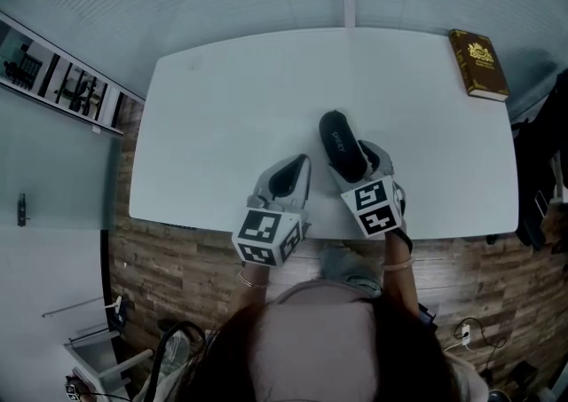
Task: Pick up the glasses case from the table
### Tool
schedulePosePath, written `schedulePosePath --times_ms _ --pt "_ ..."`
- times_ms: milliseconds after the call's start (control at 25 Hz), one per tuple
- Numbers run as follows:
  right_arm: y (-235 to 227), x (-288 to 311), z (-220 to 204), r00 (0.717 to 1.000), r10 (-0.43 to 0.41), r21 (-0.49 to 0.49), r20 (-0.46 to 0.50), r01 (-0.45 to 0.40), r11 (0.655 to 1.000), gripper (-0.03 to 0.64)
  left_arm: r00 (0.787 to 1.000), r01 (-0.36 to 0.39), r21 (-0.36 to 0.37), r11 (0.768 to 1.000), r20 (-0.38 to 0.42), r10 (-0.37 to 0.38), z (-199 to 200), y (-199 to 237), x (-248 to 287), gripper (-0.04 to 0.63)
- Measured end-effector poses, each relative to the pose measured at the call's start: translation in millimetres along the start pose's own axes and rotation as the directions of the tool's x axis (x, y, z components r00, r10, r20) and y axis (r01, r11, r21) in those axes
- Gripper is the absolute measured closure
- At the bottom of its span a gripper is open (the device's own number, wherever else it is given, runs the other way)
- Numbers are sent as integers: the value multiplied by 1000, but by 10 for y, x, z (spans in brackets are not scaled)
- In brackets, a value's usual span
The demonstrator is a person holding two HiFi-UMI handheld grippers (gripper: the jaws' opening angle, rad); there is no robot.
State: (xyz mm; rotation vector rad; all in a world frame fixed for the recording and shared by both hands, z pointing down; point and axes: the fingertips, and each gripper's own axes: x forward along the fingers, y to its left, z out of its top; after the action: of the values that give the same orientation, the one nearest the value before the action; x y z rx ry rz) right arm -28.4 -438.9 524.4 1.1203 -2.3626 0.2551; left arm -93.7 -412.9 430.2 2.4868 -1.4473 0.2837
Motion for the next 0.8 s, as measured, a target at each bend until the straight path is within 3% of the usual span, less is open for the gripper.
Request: schedulePosePath --times_ms 800 --pt "-27 191 -211 995 -19 5 -93 19 1000 267 999 1 -19 1000 -43 -2 -177 76 58 591"
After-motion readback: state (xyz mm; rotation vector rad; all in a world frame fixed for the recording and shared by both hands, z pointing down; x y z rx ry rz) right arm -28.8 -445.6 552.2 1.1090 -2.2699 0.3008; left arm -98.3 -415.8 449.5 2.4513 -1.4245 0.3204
